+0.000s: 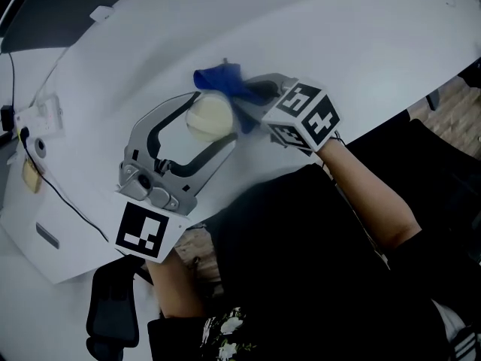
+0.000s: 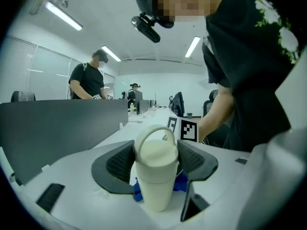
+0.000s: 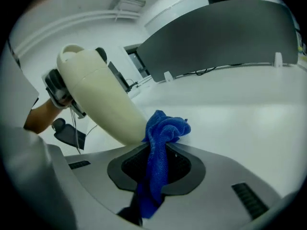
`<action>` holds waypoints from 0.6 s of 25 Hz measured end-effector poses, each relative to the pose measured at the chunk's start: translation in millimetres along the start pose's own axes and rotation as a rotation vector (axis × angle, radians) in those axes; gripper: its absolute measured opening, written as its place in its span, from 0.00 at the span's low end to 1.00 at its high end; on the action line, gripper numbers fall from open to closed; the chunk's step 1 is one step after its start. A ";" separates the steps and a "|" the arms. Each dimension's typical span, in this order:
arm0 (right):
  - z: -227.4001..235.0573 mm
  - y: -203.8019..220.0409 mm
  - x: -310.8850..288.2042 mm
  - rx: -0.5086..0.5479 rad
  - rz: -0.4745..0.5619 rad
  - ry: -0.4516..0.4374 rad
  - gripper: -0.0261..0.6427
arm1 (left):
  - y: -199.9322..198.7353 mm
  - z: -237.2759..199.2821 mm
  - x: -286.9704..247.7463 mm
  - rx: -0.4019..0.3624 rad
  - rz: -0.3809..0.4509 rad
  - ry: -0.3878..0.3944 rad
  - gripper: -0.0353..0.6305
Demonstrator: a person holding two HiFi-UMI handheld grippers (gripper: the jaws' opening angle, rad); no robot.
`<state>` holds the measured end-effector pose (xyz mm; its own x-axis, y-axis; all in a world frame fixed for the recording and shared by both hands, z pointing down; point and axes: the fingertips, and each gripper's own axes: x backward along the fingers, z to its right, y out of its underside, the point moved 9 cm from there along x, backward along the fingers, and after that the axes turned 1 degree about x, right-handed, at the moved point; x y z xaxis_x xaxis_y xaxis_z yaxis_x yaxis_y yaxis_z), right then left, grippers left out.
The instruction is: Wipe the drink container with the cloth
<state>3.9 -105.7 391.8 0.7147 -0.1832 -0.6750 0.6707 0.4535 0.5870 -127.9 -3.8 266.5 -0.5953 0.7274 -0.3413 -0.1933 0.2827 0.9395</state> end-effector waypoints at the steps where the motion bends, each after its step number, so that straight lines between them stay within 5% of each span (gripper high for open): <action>1: -0.9 -0.4 -1.4 0.023 -0.023 0.011 0.12 | -1.6 1.3 -1.2 0.002 -0.012 -0.013 0.46; 8: 1.6 -0.6 -1.3 0.020 -0.025 0.006 0.13 | -5.9 12.4 0.1 0.032 -0.066 -0.171 0.49; 12: 2.6 1.3 -0.4 -0.003 -0.001 0.001 0.14 | -15.2 32.1 9.3 0.100 0.074 -0.432 0.54; 15: 1.6 1.6 0.7 0.009 0.014 0.019 0.14 | -11.8 45.6 -1.0 0.147 0.053 -0.649 0.54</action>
<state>5.8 -106.5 393.0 0.7199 -0.1605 -0.6753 0.6627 0.4480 0.6001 -89.5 20.7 254.5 -0.0022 0.9585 -0.2851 -0.0412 0.2848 0.9577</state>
